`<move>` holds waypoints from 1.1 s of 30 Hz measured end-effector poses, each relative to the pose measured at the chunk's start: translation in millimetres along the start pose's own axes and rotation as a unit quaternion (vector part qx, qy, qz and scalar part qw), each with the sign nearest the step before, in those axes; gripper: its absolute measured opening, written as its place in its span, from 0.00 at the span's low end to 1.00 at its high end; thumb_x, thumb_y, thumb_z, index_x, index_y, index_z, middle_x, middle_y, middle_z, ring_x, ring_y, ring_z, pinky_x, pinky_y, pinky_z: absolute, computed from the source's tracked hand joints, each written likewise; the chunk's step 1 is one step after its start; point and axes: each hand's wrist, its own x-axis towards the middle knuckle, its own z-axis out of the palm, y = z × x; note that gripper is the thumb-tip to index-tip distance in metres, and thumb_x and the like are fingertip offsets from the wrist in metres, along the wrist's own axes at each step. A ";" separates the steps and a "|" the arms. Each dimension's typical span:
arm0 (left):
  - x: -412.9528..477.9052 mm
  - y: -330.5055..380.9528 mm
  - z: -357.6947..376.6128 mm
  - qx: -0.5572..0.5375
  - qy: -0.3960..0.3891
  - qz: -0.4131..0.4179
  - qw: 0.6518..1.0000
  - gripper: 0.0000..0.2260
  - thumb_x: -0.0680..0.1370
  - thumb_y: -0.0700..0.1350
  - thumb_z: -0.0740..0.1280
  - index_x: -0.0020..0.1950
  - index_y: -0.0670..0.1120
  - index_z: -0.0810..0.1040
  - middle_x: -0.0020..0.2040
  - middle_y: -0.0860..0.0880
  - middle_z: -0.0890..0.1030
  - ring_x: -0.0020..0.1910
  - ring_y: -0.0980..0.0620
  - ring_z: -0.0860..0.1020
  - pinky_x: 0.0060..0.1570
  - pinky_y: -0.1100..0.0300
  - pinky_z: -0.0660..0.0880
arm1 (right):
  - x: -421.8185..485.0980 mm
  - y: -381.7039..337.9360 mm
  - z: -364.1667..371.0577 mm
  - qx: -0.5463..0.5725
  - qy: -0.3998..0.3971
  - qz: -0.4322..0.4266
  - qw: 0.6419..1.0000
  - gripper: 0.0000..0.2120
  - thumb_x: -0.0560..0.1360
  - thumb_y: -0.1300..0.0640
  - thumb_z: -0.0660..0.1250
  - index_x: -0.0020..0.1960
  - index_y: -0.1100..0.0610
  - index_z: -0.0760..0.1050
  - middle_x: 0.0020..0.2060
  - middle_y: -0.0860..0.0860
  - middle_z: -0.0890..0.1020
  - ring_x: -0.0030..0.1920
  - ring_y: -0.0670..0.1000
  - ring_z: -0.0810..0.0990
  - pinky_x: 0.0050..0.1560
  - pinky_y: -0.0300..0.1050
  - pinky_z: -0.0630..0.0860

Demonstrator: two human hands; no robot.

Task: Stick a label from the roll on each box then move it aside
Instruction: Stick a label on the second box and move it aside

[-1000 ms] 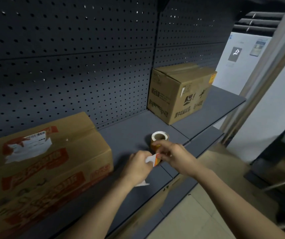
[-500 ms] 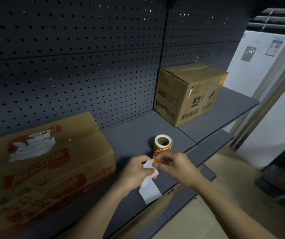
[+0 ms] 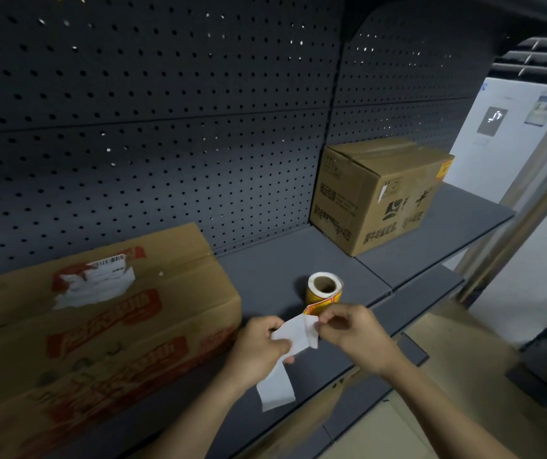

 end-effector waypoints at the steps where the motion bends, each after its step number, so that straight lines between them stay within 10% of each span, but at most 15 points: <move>1: -2.4 1.5 -1.2 0.009 0.005 -0.001 1.000 0.05 0.73 0.34 0.66 0.45 0.40 0.80 0.39 0.42 0.85 0.35 0.51 0.84 0.35 0.62 0.73 | -1.2 -0.8 -2.1 0.003 0.012 0.009 1.000 0.06 0.73 0.58 0.71 0.37 0.54 0.78 0.32 0.49 0.80 0.34 0.46 0.76 0.39 0.44 0.73; 11: -16.9 -4.7 -11.1 0.164 0.070 0.045 0.983 0.04 0.69 0.43 0.64 0.38 0.42 0.71 0.29 0.48 0.72 0.29 0.53 0.67 0.29 0.57 0.66 | -12.8 -25.5 -11.8 0.038 0.053 0.013 0.998 0.07 0.71 0.63 0.71 0.36 0.57 0.77 0.29 0.51 0.77 0.32 0.47 0.71 0.36 0.45 0.68; 17: -30.7 -1.5 -17.3 0.207 0.065 0.034 0.976 0.03 0.72 0.48 0.67 0.44 0.52 0.78 0.38 0.54 0.80 0.39 0.53 0.79 0.41 0.54 0.78 | -20.3 -44.0 -10.8 0.069 0.117 -0.022 0.990 0.07 0.72 0.63 0.70 0.36 0.56 0.77 0.34 0.57 0.82 0.37 0.62 0.79 0.39 0.49 0.73; 21: -47.9 10.4 -20.8 0.158 0.091 0.070 0.981 0.11 0.75 0.56 0.70 0.54 0.54 0.81 0.50 0.57 0.84 0.51 0.60 0.79 0.55 0.59 0.76 | -24.3 -57.1 3.8 0.011 0.149 -0.070 0.986 0.09 0.72 0.62 0.72 0.36 0.51 0.78 0.34 0.48 0.82 0.36 0.50 0.81 0.40 0.46 0.76; 27: -55.7 38.2 -30.5 -0.182 0.057 0.019 0.982 0.08 0.80 0.48 0.67 0.46 0.47 0.84 0.38 0.50 0.83 0.37 0.53 0.80 0.43 0.56 0.77 | -28.1 -62.1 26.5 -0.133 0.121 -0.246 0.952 0.04 0.74 0.52 0.69 0.43 0.52 0.78 0.40 0.43 0.79 0.41 0.43 0.79 0.41 0.42 0.77; 33: -51.7 30.0 -38.1 -0.187 0.084 0.026 0.978 0.04 0.80 0.39 0.68 0.49 0.40 0.81 0.39 0.43 0.83 0.33 0.52 0.79 0.38 0.60 0.78 | -30.0 -59.4 38.7 -0.226 0.100 -0.343 0.906 0.07 0.77 0.51 0.70 0.49 0.55 0.81 0.47 0.46 0.82 0.47 0.48 0.81 0.48 0.45 0.78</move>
